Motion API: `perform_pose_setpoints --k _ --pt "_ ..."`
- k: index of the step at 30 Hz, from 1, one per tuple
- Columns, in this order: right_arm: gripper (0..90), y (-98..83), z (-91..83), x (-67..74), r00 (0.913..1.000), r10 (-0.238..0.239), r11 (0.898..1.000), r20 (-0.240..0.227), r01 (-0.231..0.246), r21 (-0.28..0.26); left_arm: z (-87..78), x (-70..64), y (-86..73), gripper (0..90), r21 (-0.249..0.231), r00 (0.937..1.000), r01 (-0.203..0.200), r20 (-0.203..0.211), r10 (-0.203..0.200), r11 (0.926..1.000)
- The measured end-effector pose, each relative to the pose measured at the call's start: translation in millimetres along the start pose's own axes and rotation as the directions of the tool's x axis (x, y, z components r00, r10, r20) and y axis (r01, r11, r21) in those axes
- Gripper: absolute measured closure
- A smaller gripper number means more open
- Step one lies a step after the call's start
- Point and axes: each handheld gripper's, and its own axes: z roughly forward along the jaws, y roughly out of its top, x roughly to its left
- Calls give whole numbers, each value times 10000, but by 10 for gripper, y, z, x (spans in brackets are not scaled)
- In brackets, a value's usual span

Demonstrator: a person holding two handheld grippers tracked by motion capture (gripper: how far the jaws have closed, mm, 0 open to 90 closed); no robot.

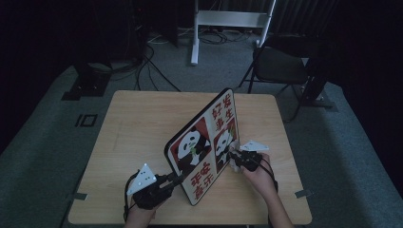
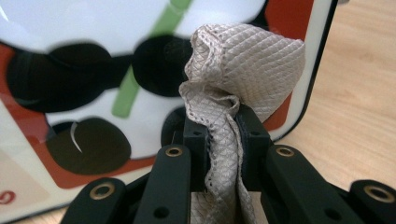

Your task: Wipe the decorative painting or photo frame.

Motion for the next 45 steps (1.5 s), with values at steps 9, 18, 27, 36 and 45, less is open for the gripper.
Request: perform_pose_setpoints --k 9,18,27,36,45 --pt "774 -83 55 -20 10000 72 9987 -27 -71 506 1 -1 0 765 6 10000 -24 -6 24 10000" --pt "775 -200 95 -54 9991 393 9968 -170 -380 707 3 4 0 766 -15 10000 40 -6 -40 10000" --pt "776 85 -199 -63 9992 394 9976 -84 -398 -561 3 8 -1 768 -26 10000 66 -22 -66 10000" --pt "775 644 -641 59 9995 -50 9636 -319 -37 -2672 4 3 1 768 -22 10000 64 -45 -64 10000" --pt "774 1133 -808 239 9965 -745 9295 -383 555 -3646 3 5 1 768 -10 10000 61 -52 -61 10000"
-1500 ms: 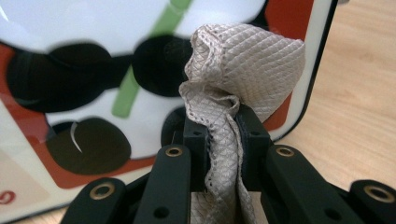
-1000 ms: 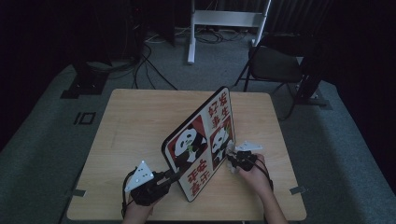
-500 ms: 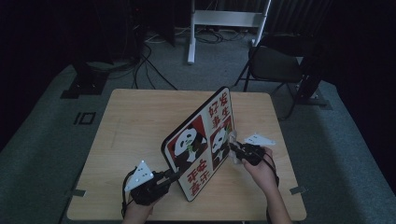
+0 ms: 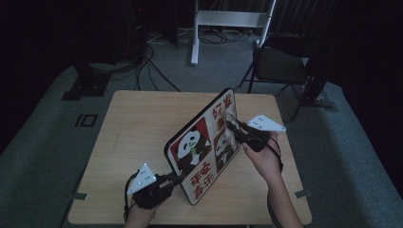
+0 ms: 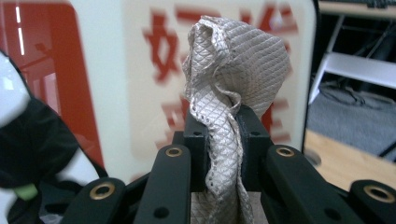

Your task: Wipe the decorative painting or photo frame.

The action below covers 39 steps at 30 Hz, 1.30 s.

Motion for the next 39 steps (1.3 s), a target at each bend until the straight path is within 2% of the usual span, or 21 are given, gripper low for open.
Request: perform_pose_setpoints --k 7,12,15,18,20,39 --pt "773 351 71 110 9992 -343 9977 -214 330 -590 -1 6 1 770 -6 10000 16 -48 -16 10000" --pt "772 506 123 175 9981 -500 9953 -352 469 -852 -3 10 4 770 30 10000 3 23 -3 10000" --pt "770 544 164 208 9972 -649 9951 -367 620 -765 -2 26 6 769 13 9999 56 102 -56 10000" --pt "769 530 187 213 9973 -634 9956 -375 606 -718 -3 34 2 769 6 9999 49 138 -49 10000" --pt "770 472 207 214 9967 -736 9957 -331 716 -596 -3 32 5 769 24 9999 9 106 -9 10000" --pt "771 52 232 158 9984 -523 9983 -204 528 239 4 8 4 765 27 10000 -51 -26 51 10000"
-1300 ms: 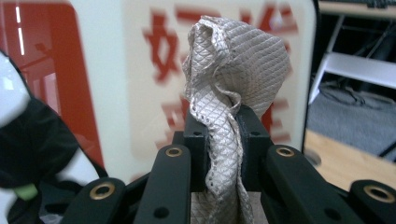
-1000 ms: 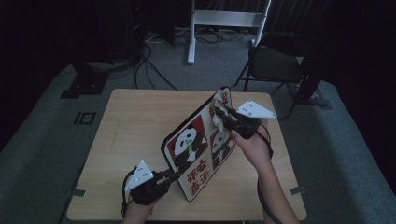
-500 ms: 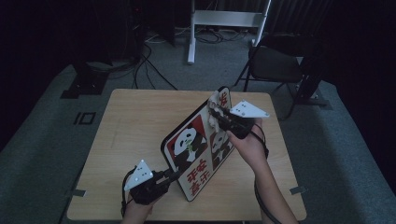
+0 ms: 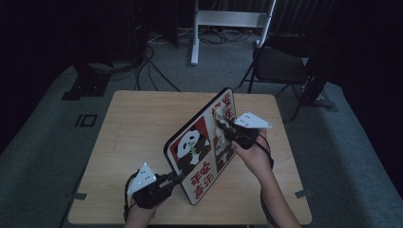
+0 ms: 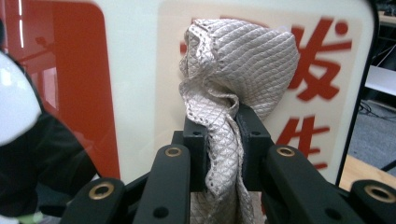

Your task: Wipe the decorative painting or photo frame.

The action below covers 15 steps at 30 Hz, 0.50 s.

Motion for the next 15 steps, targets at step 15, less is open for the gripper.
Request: perform_pose_setpoints --k 15 --pt "769 -341 13 -48 9998 145 9981 160 -154 604 1 -2 1 765 4 10000 -2 23 2 10000"
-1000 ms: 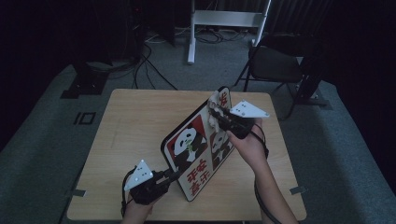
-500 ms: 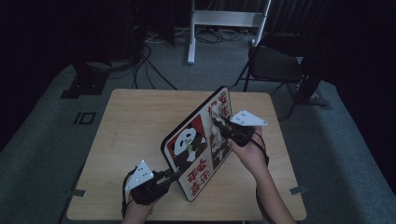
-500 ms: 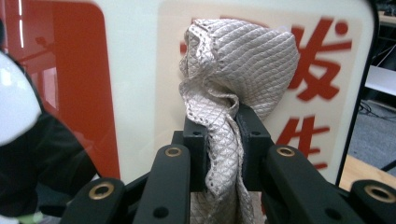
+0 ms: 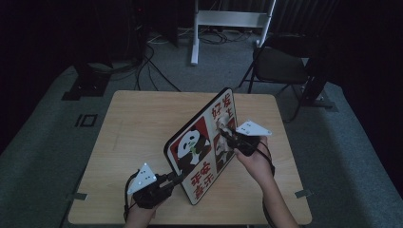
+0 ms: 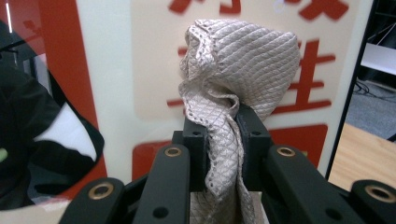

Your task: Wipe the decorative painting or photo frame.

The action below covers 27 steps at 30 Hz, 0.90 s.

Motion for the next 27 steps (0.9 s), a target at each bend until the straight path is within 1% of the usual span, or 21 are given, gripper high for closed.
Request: perform_pose_setpoints --k 2,4,7,12,18,19,20,21,24,25,27 --pt "769 -36 4 -7 10000 19 10000 7 -19 85 1 0 -1 765 -8 10000 8 1 -8 10000" --pt "769 -85 10 -16 9999 153 9998 -26 -153 160 1 1 -1 765 -11 10000 7 1 -7 10000" --pt "769 -128 13 -21 9999 160 9996 -34 -159 220 1 0 -1 765 -14 10000 12 6 -12 10000" --pt "769 -286 32 -39 9999 154 9979 -10 -153 634 2 10 0 765 -15 10000 31 31 -31 10000" --pt "767 -447 51 -57 9995 314 9956 76 -319 878 3 3 -2 765 -30 10000 35 -1 -35 10000" --pt "767 -447 51 -57 9995 314 9956 76 -319 878 3 3 -2 766 -30 10000 35 -1 -35 10000" --pt "766 -477 54 -56 9994 337 9950 93 -344 933 3 4 -1 766 -18 10000 16 7 -16 10000" --pt "766 -546 61 -49 9993 334 9936 144 -348 1076 4 5 -3 765 -44 10000 37 16 -37 10000" --pt "766 -635 69 -51 9991 395 9909 175 -414 1279 3 3 -1 765 -26 10000 8 12 -8 10000" --pt "766 -683 74 -55 9991 395 9887 178 -416 1440 4 2 -2 765 -36 10000 4 8 -4 10000" --pt "767 -749 81 -62 9984 538 9862 180 -560 1555 4 -1 -2 765 -36 10000 12 9 -12 10000"
